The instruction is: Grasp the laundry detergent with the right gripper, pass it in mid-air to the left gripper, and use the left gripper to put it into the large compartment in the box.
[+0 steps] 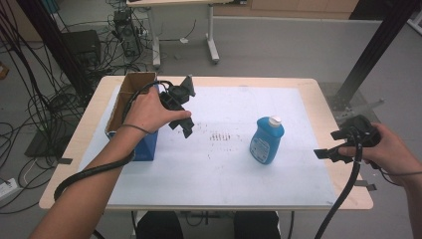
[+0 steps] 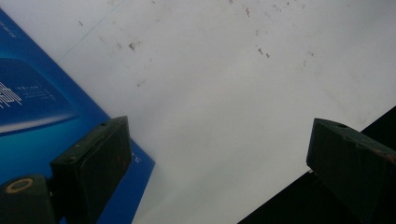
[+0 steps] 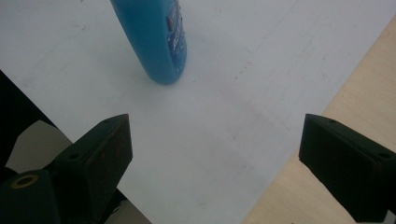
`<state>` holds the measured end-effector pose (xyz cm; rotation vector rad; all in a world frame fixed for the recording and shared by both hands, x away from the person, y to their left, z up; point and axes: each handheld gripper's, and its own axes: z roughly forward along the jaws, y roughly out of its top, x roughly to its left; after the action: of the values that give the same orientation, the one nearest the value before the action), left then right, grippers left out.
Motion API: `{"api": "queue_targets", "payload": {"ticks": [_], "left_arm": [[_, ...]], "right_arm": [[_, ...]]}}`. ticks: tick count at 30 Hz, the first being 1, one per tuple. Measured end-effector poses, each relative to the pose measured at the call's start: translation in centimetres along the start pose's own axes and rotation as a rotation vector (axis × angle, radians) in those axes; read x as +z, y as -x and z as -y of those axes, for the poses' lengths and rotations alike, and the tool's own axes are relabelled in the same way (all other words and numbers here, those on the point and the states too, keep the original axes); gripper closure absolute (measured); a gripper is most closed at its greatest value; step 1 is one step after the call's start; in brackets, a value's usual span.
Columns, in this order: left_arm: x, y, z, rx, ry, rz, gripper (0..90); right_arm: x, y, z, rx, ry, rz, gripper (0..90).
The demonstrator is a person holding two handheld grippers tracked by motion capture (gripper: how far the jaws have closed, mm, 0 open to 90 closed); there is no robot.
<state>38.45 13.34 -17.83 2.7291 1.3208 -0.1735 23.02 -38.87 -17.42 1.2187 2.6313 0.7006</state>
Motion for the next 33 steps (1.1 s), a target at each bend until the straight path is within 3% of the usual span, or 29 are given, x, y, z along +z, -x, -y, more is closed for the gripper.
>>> {"api": "queue_targets", "payload": {"ticks": [33], "left_arm": [[0.1, -0.2, 0.2, -0.006, 0.002, 0.006, 7.2]], "right_arm": [[2.8, -2.0, 2.2, 0.002, 0.039, -0.044, 9.4]]}}
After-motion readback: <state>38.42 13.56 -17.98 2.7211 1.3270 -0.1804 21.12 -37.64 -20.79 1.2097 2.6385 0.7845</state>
